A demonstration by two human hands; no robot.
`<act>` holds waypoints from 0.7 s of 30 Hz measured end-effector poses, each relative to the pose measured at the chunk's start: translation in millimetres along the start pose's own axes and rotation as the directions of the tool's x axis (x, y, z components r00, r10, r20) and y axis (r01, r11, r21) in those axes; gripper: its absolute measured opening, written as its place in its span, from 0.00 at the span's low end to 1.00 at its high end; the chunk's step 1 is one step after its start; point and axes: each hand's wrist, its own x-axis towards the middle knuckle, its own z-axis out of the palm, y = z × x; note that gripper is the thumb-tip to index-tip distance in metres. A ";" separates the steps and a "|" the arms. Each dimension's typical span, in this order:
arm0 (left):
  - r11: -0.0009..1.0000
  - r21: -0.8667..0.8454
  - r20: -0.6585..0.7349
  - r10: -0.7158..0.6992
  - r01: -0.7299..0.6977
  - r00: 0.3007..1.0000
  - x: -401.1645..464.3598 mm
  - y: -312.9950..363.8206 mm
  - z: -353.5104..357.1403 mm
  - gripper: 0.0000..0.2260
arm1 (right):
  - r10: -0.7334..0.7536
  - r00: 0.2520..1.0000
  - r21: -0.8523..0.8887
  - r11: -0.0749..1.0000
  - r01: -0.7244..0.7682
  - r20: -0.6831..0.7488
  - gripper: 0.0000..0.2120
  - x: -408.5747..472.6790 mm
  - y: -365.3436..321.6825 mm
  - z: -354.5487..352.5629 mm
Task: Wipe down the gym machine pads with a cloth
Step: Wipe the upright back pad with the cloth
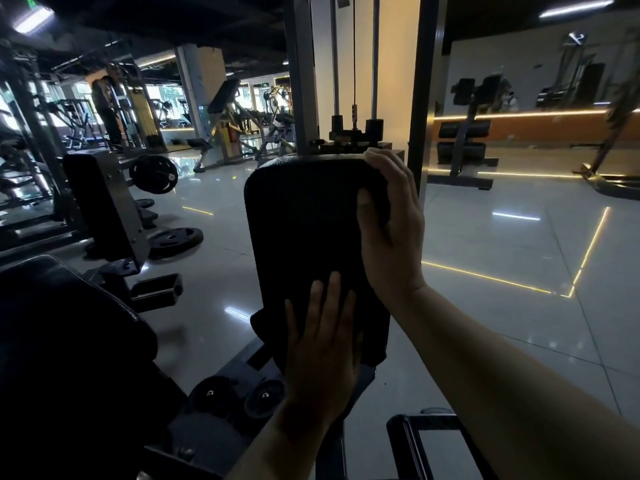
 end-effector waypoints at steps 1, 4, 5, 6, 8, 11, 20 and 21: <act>1.000 -0.014 -0.007 -0.003 0.002 1.000 2.5 -1.3 -2.6 0.22 | 0.004 1.000 -0.019 1.000 -0.004 0.004 0.16 -0.4 -1.1 0.2; 0.992 -0.104 -0.081 -0.084 0.076 0.993 33.1 -8.1 -18.6 0.21 | 0.018 1.000 -0.053 0.998 -0.017 0.004 0.17 -1.1 -2.8 -0.3; 0.985 -0.128 -0.102 -0.126 0.112 0.987 51.7 -11.8 -26.4 0.22 | 0.026 1.000 -0.055 0.998 -0.026 0.008 0.18 -1.0 -3.2 -0.5; 0.980 -0.143 -0.122 -0.156 0.139 0.980 73.0 -16.2 -35.0 0.24 | 0.033 0.999 -0.050 0.998 -0.032 0.014 0.18 -0.1 -3.2 -0.9; 0.978 -0.145 -0.152 -0.173 0.151 0.973 111.6 -24.5 -50.0 0.25 | 0.033 0.999 -0.022 0.999 -0.033 0.013 0.17 1.1 -3.2 -1.3; 0.986 -0.121 -0.188 -0.132 0.111 0.973 126.6 -29.7 -53.6 0.25 | 0.011 1.000 -0.011 1.000 -0.011 -0.006 0.16 1.9 -3.0 -2.1; 0.998 -0.016 0.007 -0.054 0.055 0.998 -1.2 -8.7 1.6 0.22 | -0.005 1.000 -0.059 0.998 0.005 -0.003 0.16 0.0 -4.6 -1.8; 0.999 -0.012 0.006 -0.051 0.051 0.999 -2.1 -9.9 1.4 0.22 | -0.007 1.000 -0.060 0.998 0.007 -0.003 0.16 0.1 -4.2 -1.6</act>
